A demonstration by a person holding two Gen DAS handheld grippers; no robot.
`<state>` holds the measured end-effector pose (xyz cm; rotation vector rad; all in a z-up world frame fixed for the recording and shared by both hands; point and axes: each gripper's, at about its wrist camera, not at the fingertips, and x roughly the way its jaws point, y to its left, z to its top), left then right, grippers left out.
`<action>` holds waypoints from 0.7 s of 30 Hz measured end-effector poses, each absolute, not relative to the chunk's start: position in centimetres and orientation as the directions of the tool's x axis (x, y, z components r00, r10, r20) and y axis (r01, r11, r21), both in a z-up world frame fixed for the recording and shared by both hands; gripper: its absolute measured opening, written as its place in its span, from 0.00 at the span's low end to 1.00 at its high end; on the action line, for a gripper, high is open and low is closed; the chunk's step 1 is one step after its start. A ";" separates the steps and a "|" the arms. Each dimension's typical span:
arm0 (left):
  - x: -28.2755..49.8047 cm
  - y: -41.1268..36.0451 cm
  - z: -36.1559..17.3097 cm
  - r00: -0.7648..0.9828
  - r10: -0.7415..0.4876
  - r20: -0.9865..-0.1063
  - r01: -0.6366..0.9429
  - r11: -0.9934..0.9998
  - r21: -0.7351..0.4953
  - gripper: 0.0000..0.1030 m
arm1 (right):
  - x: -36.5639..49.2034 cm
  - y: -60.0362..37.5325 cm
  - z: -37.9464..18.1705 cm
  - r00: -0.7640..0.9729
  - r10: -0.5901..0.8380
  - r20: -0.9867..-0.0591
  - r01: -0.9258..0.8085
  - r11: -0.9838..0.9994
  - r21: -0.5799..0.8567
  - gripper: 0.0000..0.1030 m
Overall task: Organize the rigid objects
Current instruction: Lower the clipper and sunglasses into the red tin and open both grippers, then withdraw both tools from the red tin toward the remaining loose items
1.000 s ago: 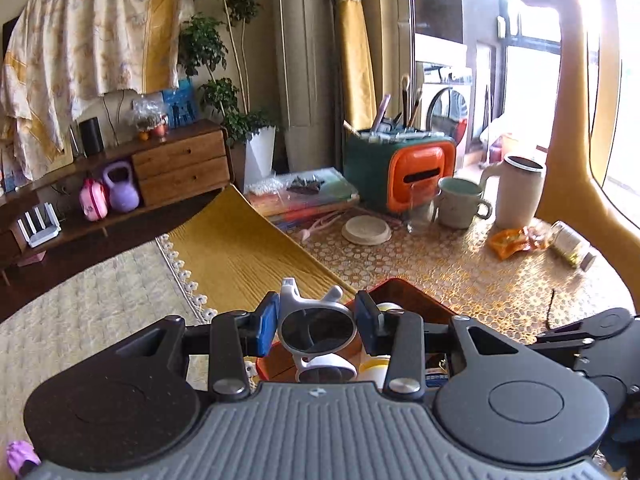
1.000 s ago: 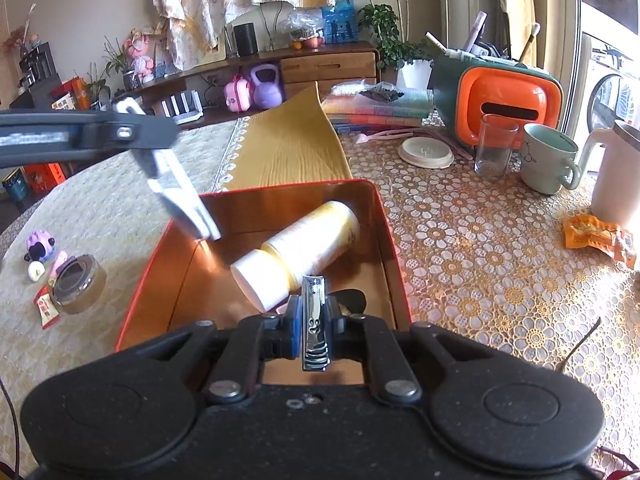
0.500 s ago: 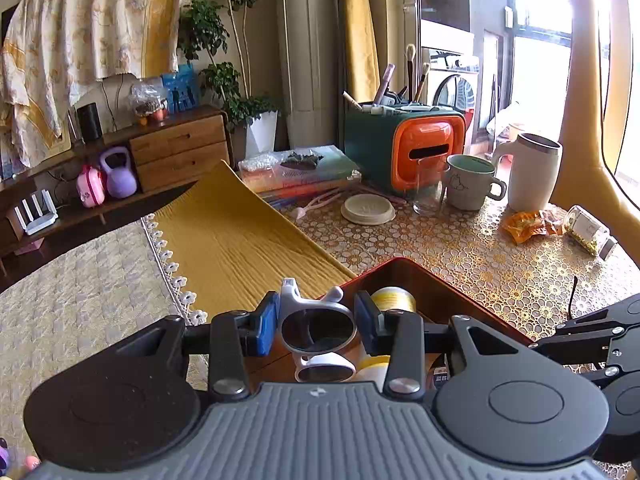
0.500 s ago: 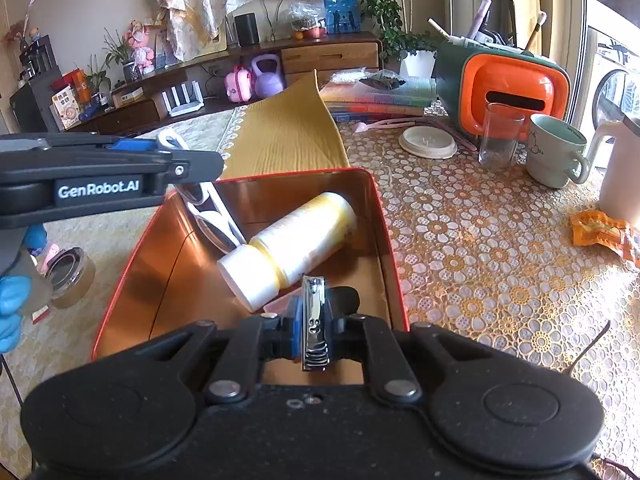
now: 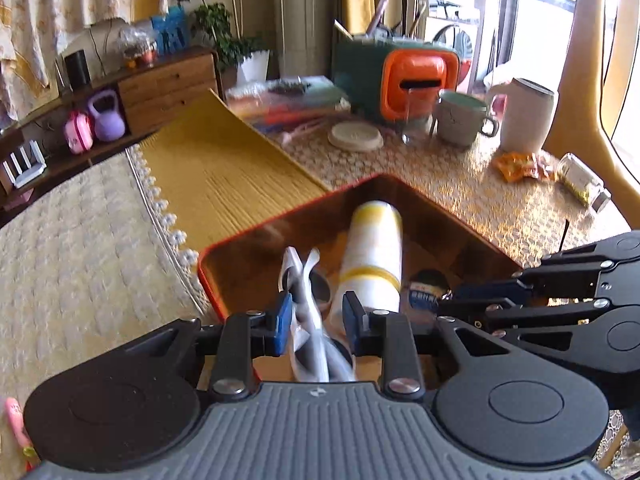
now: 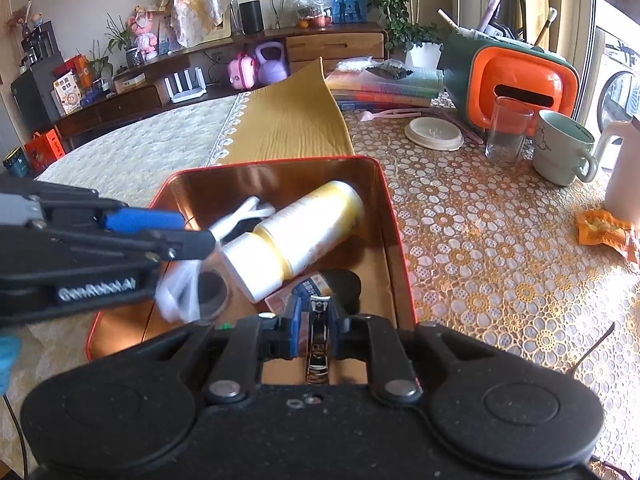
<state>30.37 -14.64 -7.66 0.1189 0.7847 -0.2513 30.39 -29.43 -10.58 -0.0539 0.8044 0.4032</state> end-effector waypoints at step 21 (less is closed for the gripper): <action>25.3 -12.7 -5.5 0.665 -0.258 -0.701 0.292 0.954 -0.074 0.27 | 25.7 -29.5 -7.4 0.639 0.401 -0.656 -0.391 0.904 0.171 0.45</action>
